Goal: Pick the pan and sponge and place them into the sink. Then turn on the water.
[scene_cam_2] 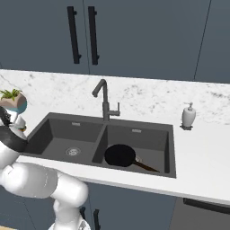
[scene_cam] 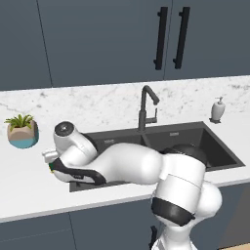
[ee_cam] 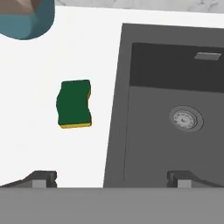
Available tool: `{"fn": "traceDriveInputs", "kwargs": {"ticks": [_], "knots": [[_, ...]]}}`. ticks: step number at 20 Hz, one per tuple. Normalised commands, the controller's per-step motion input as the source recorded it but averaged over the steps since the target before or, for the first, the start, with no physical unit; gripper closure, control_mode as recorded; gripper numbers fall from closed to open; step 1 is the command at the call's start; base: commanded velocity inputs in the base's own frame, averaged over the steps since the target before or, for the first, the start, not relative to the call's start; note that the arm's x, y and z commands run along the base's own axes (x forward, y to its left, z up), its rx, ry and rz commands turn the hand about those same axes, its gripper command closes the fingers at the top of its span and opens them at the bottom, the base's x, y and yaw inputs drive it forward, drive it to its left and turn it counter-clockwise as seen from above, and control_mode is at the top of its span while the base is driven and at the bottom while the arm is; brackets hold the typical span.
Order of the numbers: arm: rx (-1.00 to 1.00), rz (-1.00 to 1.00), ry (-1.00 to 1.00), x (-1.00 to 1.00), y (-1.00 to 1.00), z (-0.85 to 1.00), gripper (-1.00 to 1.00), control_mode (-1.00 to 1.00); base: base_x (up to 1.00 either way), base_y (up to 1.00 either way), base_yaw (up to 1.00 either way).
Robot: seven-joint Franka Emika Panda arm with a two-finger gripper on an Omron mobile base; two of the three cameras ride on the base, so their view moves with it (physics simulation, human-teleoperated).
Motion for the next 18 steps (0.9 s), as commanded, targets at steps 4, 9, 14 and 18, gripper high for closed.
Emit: {"fn": "traceDriveInputs", "kwargs": {"ticks": [4,9,14,18], "knots": [[-0.02,0.0,0.1,0.33,0.34,-0.51,-1.0,-1.0,0.0,0.0,0.0],[0.0,0.0,0.04,0.28,0.31,-0.4,-1.0,-1.0,0.0,0.0,0.0],[0.0,0.0,0.0,0.35,0.46,-0.29,-1.0,-1.0,0.0,0.0,0.0],[0.0,0.0,0.03,0.35,0.44,-0.19,-1.0,-1.0,0.0,0.0,0.0]]}}
